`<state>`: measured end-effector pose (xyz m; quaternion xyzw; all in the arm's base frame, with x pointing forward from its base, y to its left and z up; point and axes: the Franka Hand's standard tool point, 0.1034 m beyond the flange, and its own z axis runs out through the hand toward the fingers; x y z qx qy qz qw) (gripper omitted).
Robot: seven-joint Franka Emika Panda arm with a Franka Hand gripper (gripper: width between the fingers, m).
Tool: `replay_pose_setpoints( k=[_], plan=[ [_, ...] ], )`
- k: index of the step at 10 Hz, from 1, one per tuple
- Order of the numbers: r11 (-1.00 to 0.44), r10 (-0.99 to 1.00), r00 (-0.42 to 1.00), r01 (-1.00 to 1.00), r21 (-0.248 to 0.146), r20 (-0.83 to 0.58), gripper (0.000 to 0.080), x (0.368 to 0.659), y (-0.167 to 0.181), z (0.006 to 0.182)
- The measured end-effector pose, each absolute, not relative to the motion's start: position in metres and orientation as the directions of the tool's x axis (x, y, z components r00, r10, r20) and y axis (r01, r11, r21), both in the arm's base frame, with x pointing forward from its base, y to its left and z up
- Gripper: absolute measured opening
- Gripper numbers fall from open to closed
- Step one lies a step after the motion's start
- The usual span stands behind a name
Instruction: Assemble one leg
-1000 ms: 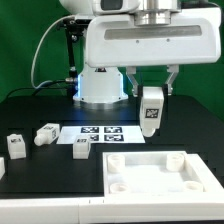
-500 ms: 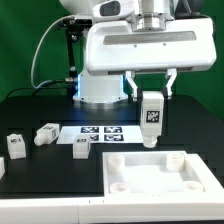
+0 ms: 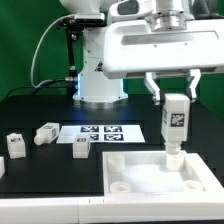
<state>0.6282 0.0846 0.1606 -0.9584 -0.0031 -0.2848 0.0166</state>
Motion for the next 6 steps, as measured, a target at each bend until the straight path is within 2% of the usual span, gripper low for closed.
replay_pose_setpoints(
  k=[4,6],
  plan=[
    [-0.999,0.006,0.841,0.023,-0.025,0.542,0.0287,0.627,0.085,0.158],
    [-0.999,0.014,0.843,0.034,-0.028,0.538,0.0287,0.624,0.103,0.135]
  ],
)
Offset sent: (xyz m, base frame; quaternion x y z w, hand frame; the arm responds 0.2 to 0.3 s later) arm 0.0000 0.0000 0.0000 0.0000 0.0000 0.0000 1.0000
